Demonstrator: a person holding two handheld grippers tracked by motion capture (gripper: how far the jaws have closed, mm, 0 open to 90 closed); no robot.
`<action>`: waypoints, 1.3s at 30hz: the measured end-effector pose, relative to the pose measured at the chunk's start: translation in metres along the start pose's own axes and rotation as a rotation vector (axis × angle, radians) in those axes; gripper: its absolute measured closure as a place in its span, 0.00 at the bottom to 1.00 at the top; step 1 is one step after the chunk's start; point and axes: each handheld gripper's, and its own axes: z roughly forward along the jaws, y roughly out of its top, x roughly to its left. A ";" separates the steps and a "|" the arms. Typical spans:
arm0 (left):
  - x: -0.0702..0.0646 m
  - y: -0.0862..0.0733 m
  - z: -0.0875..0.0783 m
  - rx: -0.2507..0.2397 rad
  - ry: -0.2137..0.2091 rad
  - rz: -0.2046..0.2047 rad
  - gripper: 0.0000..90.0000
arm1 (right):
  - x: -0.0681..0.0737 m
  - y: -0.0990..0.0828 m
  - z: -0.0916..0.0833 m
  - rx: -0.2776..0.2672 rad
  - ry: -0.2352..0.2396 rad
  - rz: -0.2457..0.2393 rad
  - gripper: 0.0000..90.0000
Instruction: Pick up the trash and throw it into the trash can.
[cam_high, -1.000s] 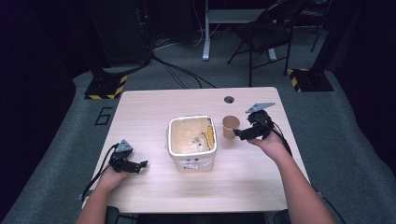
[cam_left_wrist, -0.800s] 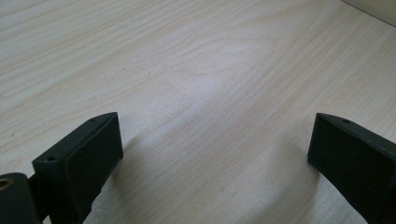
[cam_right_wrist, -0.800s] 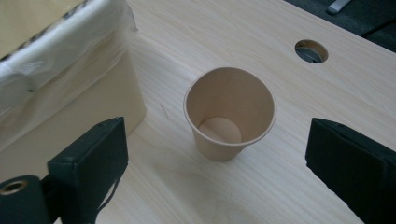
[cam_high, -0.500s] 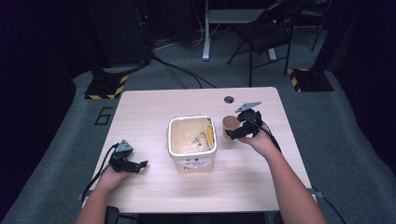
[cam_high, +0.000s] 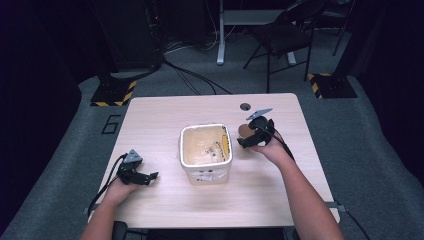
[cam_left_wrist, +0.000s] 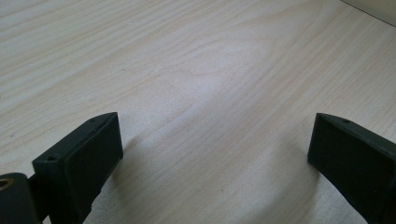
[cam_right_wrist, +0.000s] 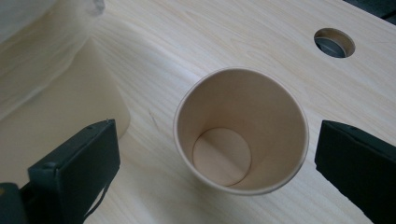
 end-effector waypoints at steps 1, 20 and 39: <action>0.000 0.000 0.000 0.000 0.000 0.000 0.03 | -0.001 0.000 0.001 -0.001 0.000 0.008 0.00; 0.001 0.000 0.000 0.001 -0.001 0.006 0.03 | -0.015 0.001 0.012 0.021 0.032 0.026 0.18; 0.001 0.000 0.001 -0.002 -0.004 0.008 0.03 | -0.001 0.014 -0.024 -0.019 0.062 -0.040 0.20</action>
